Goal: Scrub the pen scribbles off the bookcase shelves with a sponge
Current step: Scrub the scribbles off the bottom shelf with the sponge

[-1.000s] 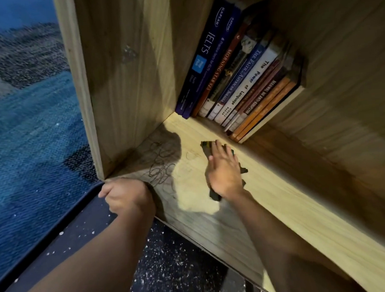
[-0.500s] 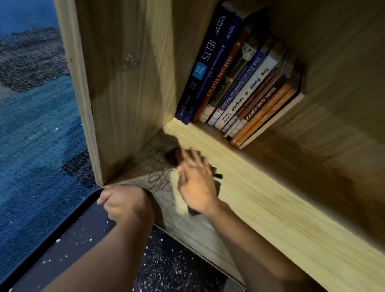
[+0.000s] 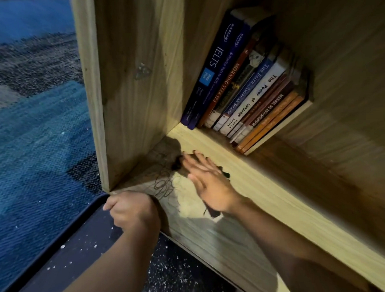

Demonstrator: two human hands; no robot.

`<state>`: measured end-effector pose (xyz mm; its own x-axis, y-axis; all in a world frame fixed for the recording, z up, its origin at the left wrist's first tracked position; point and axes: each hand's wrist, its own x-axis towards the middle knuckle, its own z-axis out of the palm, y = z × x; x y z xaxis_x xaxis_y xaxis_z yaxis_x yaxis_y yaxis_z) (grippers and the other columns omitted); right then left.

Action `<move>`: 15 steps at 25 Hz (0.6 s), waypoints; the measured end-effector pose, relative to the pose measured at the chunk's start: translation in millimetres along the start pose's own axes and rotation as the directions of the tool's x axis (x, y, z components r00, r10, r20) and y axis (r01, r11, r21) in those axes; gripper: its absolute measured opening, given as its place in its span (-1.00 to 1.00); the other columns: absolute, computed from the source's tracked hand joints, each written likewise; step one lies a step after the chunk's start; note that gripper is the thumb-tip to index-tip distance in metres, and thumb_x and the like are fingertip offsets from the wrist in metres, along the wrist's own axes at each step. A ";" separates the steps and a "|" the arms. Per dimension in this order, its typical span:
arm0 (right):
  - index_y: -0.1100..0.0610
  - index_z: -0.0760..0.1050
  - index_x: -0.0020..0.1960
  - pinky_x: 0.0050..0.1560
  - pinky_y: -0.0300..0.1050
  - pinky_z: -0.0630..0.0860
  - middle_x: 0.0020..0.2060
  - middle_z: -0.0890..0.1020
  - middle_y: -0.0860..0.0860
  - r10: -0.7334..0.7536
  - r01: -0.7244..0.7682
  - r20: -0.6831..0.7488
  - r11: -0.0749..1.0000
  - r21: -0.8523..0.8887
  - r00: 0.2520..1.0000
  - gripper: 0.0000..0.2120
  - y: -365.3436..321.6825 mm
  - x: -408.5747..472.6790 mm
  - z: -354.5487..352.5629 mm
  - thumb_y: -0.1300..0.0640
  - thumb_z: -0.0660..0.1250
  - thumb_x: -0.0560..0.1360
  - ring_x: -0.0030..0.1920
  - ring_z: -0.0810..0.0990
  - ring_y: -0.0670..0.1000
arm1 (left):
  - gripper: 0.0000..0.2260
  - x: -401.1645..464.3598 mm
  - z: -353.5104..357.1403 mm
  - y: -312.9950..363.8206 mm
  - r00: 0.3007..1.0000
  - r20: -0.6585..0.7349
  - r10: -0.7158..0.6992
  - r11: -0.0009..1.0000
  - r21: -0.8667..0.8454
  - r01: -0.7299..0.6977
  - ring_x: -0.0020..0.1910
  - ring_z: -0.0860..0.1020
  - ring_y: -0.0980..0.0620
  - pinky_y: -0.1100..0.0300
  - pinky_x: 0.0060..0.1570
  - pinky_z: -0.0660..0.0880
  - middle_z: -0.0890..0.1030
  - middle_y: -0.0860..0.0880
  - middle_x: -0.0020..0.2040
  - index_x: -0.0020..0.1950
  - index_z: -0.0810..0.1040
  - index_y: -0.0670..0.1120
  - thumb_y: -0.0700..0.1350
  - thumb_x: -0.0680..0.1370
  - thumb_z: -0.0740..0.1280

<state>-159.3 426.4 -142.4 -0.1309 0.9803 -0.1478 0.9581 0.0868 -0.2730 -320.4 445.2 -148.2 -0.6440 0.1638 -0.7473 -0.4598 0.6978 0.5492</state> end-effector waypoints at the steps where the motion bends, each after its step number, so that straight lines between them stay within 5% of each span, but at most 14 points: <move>1: -0.11 0.01 0.54 0.53 0.01 -0.27 0.52 -0.06 -0.19 0.065 -0.065 -0.032 0.998 -0.003 0.997 -0.52 14.0 5.3 -4.1 0.10 0.02 0.66 0.53 -0.23 -0.08 | -0.60 -1.6 -1.4 -1.6 0.998 0.022 0.058 0.997 0.058 -0.059 0.33 0.40 -0.25 0.04 0.27 0.23 0.45 -0.34 0.34 0.43 0.33 -0.30 -0.18 0.70 -0.11; 5: 0.06 0.04 0.56 0.49 0.08 -0.29 0.56 -0.01 -0.03 0.501 -0.494 -0.272 0.864 0.100 0.821 -0.37 -16.3 51.4 3.8 0.24 0.16 0.55 0.55 -0.17 0.07 | -0.57 2.4 -9.1 -15.5 0.933 0.272 0.238 0.952 0.123 -0.279 0.33 0.37 -0.29 -0.03 0.22 0.33 0.32 -0.33 0.41 0.54 0.12 -0.23 -0.24 0.66 0.04; 8: 0.04 0.15 0.53 0.47 -0.03 -0.37 0.54 -0.01 -0.05 0.151 -0.146 -0.152 0.988 0.043 0.977 -0.47 -62.6 40.4 17.9 0.19 0.15 0.58 0.54 -0.20 -0.01 | -0.61 6.7 1.9 -5.6 0.995 0.083 0.059 0.997 0.046 -0.063 0.35 0.37 -0.28 0.03 0.26 0.24 0.40 -0.36 0.36 0.43 0.31 -0.34 -0.16 0.70 -0.05; 10: -0.01 0.19 0.51 0.51 -0.04 -0.32 0.53 0.07 -0.07 -0.109 0.114 -0.085 0.992 0.060 0.990 -0.56 -46.4 27.5 14.3 0.14 0.08 0.64 0.54 -0.13 -0.05 | -0.57 5.8 0.1 -4.2 0.998 0.059 0.001 0.999 0.042 -0.004 0.35 0.37 -0.28 0.03 0.31 0.20 0.43 -0.36 0.34 0.36 0.38 -0.37 -0.13 0.70 -0.08; 11: -0.01 0.19 0.51 0.52 -0.02 -0.28 0.53 0.09 -0.07 -0.096 0.104 -0.075 0.989 0.104 0.993 -0.56 -30.7 33.1 8.4 0.14 0.07 0.64 0.55 -0.10 -0.02 | -0.60 6.0 -0.6 -7.4 0.995 0.093 0.038 0.998 0.054 -0.043 0.35 0.37 -0.29 0.01 0.30 0.23 0.40 -0.37 0.35 0.40 0.33 -0.36 -0.15 0.70 -0.06; 13: -0.01 0.15 0.53 0.53 0.07 -0.20 0.54 0.06 -0.09 0.163 -0.143 -0.138 0.979 0.145 0.977 -0.53 -3.2 58.2 4.6 0.14 0.09 0.64 0.55 -0.12 0.02 | -0.61 3.5 -8.8 -15.7 0.966 0.233 0.112 0.992 0.038 -0.124 0.32 0.38 -0.31 -0.04 0.24 0.32 0.35 -0.37 0.38 0.50 0.20 -0.29 -0.22 0.67 0.00; 15: -0.04 0.05 0.55 0.53 0.10 -0.20 0.55 0.00 -0.10 0.332 -0.318 -0.193 0.943 0.101 0.923 -0.40 -17.3 81.2 4.9 0.17 0.18 0.58 0.55 -0.17 0.04 | -0.63 9.6 -0.5 -12.6 0.983 0.153 0.105 0.994 -0.028 -0.102 0.27 0.43 -0.31 -0.01 0.20 0.34 0.41 -0.41 0.31 0.44 0.27 -0.36 -0.23 0.67 0.01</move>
<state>-187.7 503.6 -154.3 0.2463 0.9682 -0.0435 0.9192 -0.2476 -0.3061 -321.1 437.6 -162.2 -0.5875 0.3414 -0.7337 -0.4086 0.6575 0.6331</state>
